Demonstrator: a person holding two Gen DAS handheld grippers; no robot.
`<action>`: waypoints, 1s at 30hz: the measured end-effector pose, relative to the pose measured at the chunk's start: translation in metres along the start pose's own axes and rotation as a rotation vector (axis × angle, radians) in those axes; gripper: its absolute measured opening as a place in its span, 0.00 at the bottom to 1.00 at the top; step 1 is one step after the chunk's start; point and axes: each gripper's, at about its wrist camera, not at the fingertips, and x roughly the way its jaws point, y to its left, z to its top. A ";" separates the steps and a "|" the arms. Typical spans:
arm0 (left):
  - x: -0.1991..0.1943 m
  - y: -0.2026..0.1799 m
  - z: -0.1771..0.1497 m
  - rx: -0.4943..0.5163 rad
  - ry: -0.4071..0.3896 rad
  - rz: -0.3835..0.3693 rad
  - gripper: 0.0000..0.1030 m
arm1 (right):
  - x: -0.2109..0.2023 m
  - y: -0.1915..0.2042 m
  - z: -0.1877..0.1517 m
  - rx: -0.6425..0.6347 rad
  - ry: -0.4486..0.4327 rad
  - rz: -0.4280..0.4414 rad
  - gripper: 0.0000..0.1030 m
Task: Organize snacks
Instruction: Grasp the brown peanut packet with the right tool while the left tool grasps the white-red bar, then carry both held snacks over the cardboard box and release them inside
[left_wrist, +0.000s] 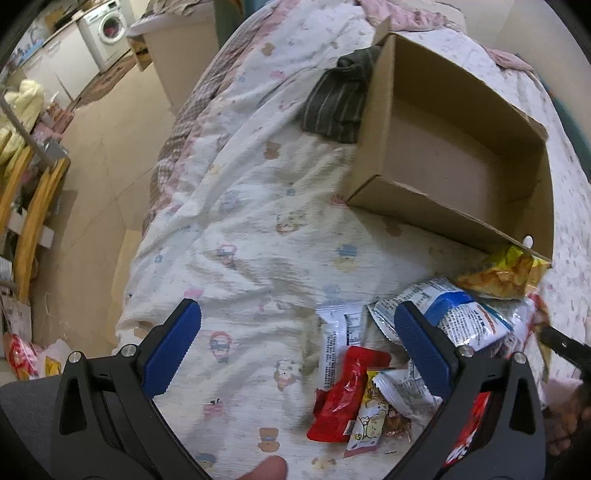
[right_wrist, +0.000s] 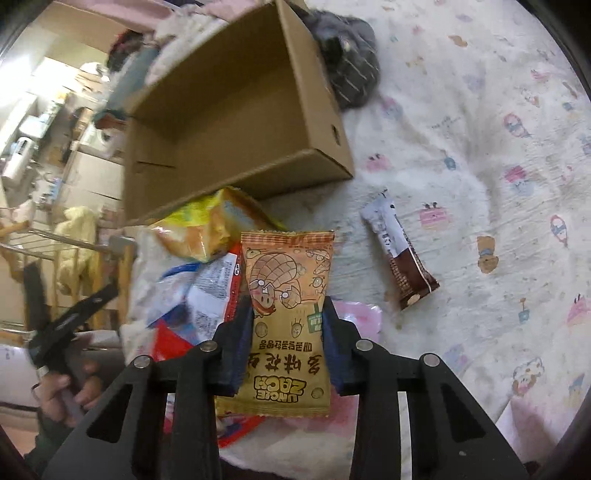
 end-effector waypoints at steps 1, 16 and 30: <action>0.001 0.002 0.000 -0.006 0.001 0.008 1.00 | -0.013 -0.002 -0.004 0.003 -0.011 0.026 0.34; 0.073 -0.028 -0.010 0.020 0.225 -0.040 0.59 | -0.044 0.020 -0.015 -0.079 -0.185 0.190 0.34; 0.049 -0.034 0.002 0.029 0.043 0.018 0.27 | -0.046 0.017 -0.017 -0.095 -0.221 0.180 0.34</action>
